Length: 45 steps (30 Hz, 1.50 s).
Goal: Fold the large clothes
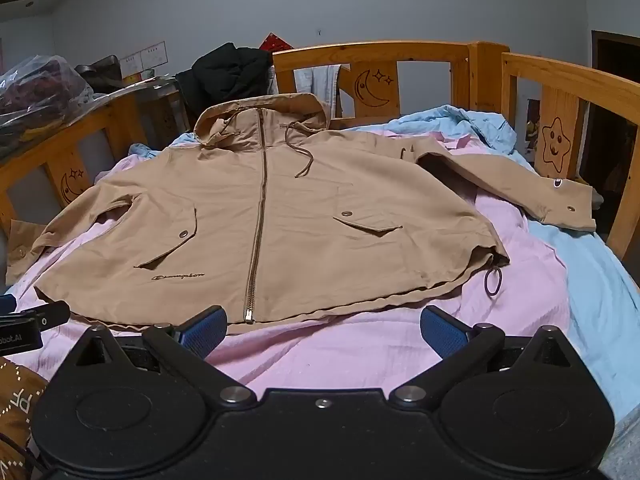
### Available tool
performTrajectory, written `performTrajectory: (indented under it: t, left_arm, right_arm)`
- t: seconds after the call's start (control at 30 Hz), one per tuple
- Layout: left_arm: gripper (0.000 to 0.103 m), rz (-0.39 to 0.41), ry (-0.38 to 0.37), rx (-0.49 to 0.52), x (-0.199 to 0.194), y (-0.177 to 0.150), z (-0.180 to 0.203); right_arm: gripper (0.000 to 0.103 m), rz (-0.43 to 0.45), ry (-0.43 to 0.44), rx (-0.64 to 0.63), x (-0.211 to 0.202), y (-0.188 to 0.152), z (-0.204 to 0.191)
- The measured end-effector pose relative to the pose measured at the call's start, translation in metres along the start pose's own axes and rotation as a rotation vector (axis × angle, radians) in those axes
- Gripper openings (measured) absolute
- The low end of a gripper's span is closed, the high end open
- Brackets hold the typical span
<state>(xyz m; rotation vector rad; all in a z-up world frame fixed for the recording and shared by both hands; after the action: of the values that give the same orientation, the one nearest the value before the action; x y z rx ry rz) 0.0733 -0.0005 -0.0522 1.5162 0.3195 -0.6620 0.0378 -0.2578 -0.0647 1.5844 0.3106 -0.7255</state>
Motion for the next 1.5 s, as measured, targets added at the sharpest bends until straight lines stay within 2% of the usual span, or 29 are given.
performTrajectory:
  t: [1.5]
  left_arm:
    - [0.103,-0.009,-0.003,0.005,-0.0009,-0.0016,0.0023]
  right_arm:
    - [0.103,0.009,0.004,0.004,-0.0004,0.0003,0.0017]
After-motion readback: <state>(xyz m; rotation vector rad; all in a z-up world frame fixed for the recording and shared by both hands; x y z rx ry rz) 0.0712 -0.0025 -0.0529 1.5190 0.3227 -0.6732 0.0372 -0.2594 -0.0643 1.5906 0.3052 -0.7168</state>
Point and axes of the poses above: each gripper's, at about its wrist camera, not at the fingertips, and x roughly the way its jaws point, z to its right, y to its top, the point moved 9 cm from there along x, roughly the way its jaws point, and after that the axes turned 11 degrees about -y, right-handed, at the moved point
